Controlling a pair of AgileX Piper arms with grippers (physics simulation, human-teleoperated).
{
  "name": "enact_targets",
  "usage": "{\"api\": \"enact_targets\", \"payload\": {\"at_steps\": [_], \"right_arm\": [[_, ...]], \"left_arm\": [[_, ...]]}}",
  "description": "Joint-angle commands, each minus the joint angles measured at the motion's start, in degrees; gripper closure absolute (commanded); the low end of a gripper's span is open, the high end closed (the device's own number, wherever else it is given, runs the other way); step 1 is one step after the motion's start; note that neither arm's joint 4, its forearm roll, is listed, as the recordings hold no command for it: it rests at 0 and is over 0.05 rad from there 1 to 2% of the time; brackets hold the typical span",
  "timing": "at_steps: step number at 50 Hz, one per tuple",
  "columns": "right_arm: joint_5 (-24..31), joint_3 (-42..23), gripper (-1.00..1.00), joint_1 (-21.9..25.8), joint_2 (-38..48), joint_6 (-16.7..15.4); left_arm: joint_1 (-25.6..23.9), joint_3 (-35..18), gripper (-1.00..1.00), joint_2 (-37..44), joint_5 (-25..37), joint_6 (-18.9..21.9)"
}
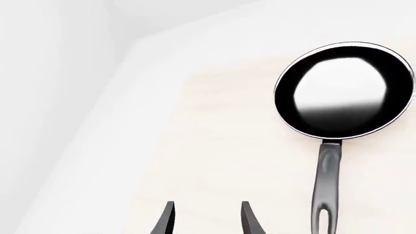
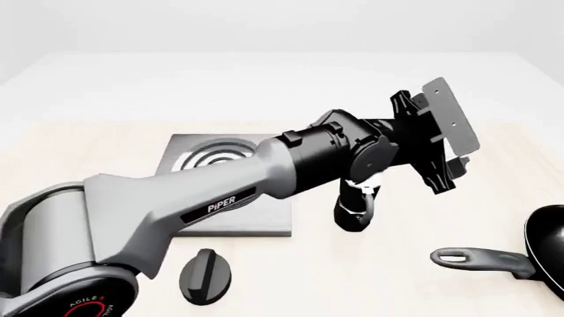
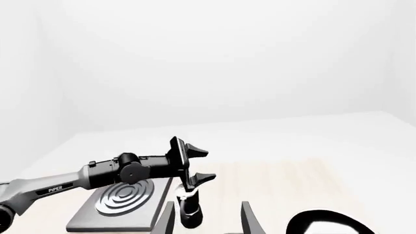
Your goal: Put the frying pan on the stove.
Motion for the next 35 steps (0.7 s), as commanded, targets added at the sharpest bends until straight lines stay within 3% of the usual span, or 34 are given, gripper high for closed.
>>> {"api": "enact_targets", "payload": {"at_steps": [1,14,19,21,35], "right_arm": [[0.0,1.5,-1.0,-0.1,0.0,0.2],[0.0,1.6,-1.0,-0.1,0.0,0.5],[0.0,1.7,-1.0,0.0,0.0,0.5],[0.0,1.7,-1.0,0.0,0.0,0.6],[0.0,1.7,-1.0,0.0,0.0,1.0]], "left_arm": [[-1.5,-2.8,-1.0,2.0,2.5,0.1],[-3.0,-3.3,-1.0,4.5,2.5,0.3],[-4.3,-3.3,-1.0,4.4,2.2,-2.6],[-4.2,-3.1,-1.0,5.1,2.0,-1.1],[-5.9,-4.1,-1.0,7.7,1.5,-3.1]]}}
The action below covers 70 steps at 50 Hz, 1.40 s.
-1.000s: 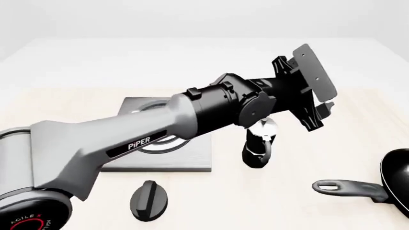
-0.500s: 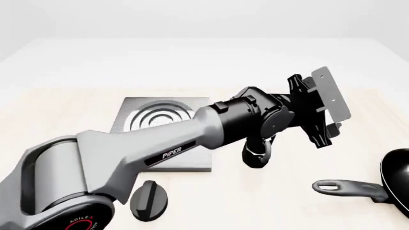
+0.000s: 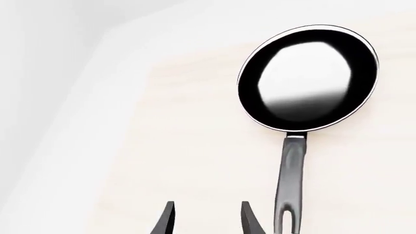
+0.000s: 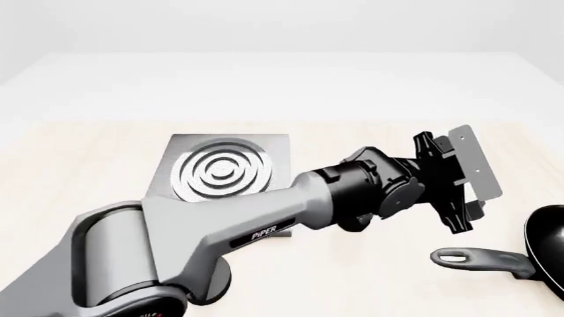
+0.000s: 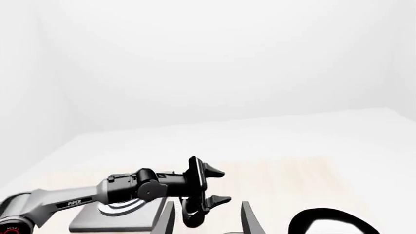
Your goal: Put the frying pan on the stove.
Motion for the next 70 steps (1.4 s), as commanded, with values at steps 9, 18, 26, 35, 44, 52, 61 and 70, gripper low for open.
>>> {"api": "enact_targets", "payload": {"at_steps": [9,18,26,35,44,52,61,70], "right_arm": [[0.0,1.4,-1.0,-0.1,0.0,0.4],[0.0,1.5,-1.0,0.0,0.0,0.6],[0.0,1.5,-1.0,0.0,0.0,0.6],[0.0,1.6,-1.0,0.0,0.0,0.8],[0.0,1.6,-1.0,0.0,0.0,1.0],[0.0,1.7,-1.0,0.1,0.0,1.1],[0.0,1.7,-1.0,0.1,0.0,1.3],[0.0,1.7,-1.0,0.1,0.0,1.4]], "left_arm": [[-2.9,-0.3,-1.0,1.8,-0.9,-3.1],[-3.6,0.6,-1.0,2.8,-2.2,-4.2],[-4.1,2.6,-1.0,3.9,-3.8,-4.6],[-4.7,2.4,-1.0,5.0,-4.0,-5.1],[-4.9,2.2,-1.0,6.2,-4.5,-5.7],[-5.3,2.1,-1.0,7.1,-4.7,-6.1],[-5.6,1.4,-1.0,8.4,-5.0,-6.7],[-5.7,0.7,-1.0,9.9,-5.3,-7.1]]}}
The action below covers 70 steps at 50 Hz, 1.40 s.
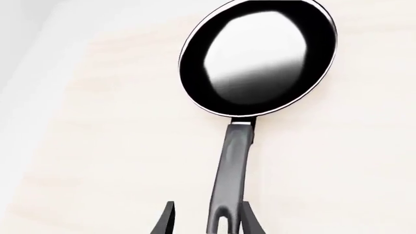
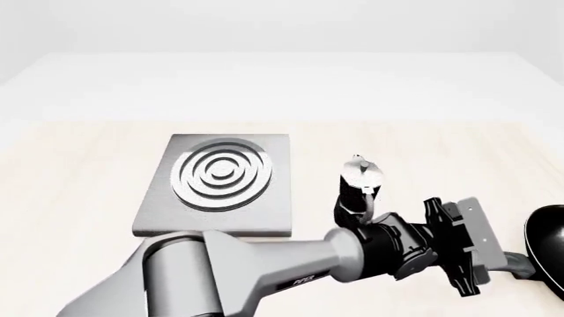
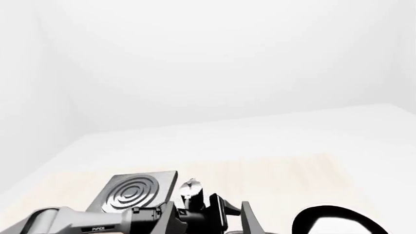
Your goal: Put the frying pan on the stove.
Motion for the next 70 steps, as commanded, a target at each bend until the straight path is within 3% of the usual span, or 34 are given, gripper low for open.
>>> {"api": "enact_targets", "payload": {"at_steps": [1,70], "right_arm": [[0.0,1.4,-1.0,-0.1,0.0,0.1],[0.0,2.1,-1.0,-0.5,0.0,2.0]], "left_arm": [[-1.0,-0.9,-1.0,0.3,0.2,-1.3],[-0.8,-6.4,-1.0,8.2,0.3,-2.9]]}}
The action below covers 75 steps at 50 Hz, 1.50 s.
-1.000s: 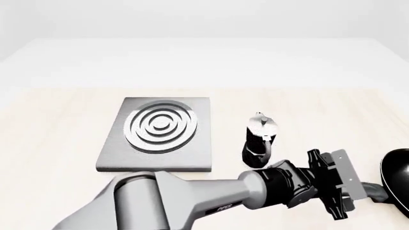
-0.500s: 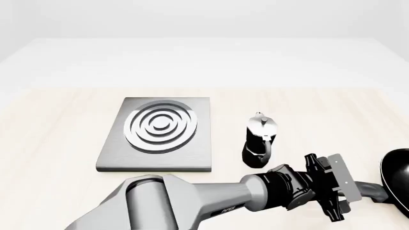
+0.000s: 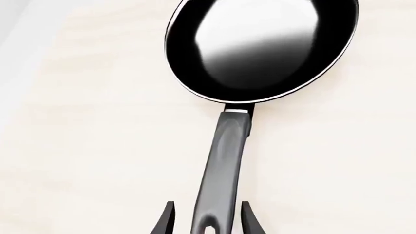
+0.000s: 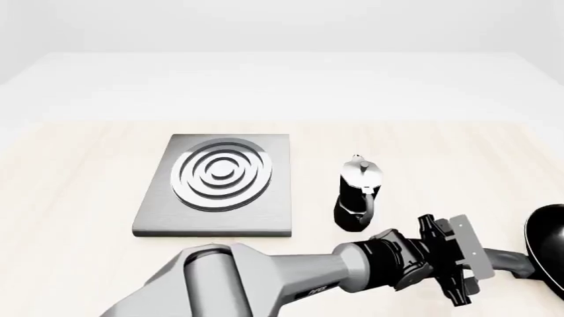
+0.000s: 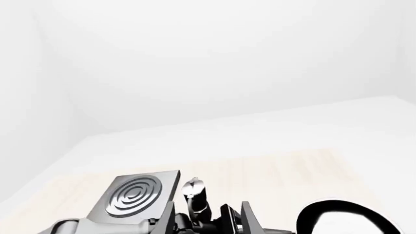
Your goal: Put the frying pan on the stove.
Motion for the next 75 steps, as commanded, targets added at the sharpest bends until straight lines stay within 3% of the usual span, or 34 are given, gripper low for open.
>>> {"api": "enact_targets", "payload": {"at_steps": [1,8,9,16,20,45,54,75], "right_arm": [[0.0,1.5,-1.0,-0.2,0.0,0.1],[0.0,1.5,-1.0,-0.1,0.0,0.0],[0.0,1.5,-1.0,0.0,0.0,0.0],[0.0,1.5,-1.0,0.0,0.0,-0.1],[0.0,1.4,-1.0,0.0,0.0,-0.2],[0.0,1.3,-1.0,-0.1,0.0,-1.0],[0.0,1.4,-1.0,-0.1,0.0,-1.2],[0.0,1.3,-1.0,0.0,0.0,-1.3]], "left_arm": [[-1.1,-1.0,-1.0,-0.2,1.1,-0.4],[-1.3,-0.9,-1.0,-0.4,1.2,0.0],[-1.3,-1.0,1.0,-0.4,1.2,0.2],[-1.6,0.8,1.0,-1.9,0.4,1.1],[-2.7,5.3,1.0,-4.8,-1.5,1.6],[-1.9,12.3,1.0,-16.6,-2.3,4.7],[-0.7,11.7,1.0,-17.6,-1.5,5.2],[2.7,5.0,1.0,-18.3,4.2,6.7]]}}
